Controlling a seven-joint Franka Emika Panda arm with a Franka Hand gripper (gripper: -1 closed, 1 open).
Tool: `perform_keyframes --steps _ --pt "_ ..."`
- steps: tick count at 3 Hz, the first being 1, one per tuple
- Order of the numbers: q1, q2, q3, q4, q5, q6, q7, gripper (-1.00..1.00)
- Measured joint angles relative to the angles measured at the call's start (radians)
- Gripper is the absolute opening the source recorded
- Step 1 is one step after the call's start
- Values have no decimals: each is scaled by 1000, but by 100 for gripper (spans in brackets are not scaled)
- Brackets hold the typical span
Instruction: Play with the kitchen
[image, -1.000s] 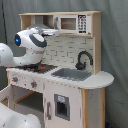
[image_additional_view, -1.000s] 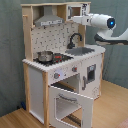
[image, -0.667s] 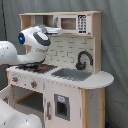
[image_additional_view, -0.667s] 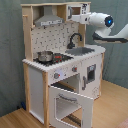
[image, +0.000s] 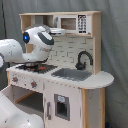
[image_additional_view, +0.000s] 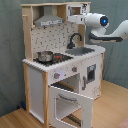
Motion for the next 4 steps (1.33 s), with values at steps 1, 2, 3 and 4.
perform_keyframes --steps 1,2,3,4 --pt "-56 22 51 67 0 0 0 100" --pt "-115 26 107 125 0 0 0 100" --pt "-115 26 107 125 0 0 0 -100" --pt "-120 26 104 124 0 0 0 -100"
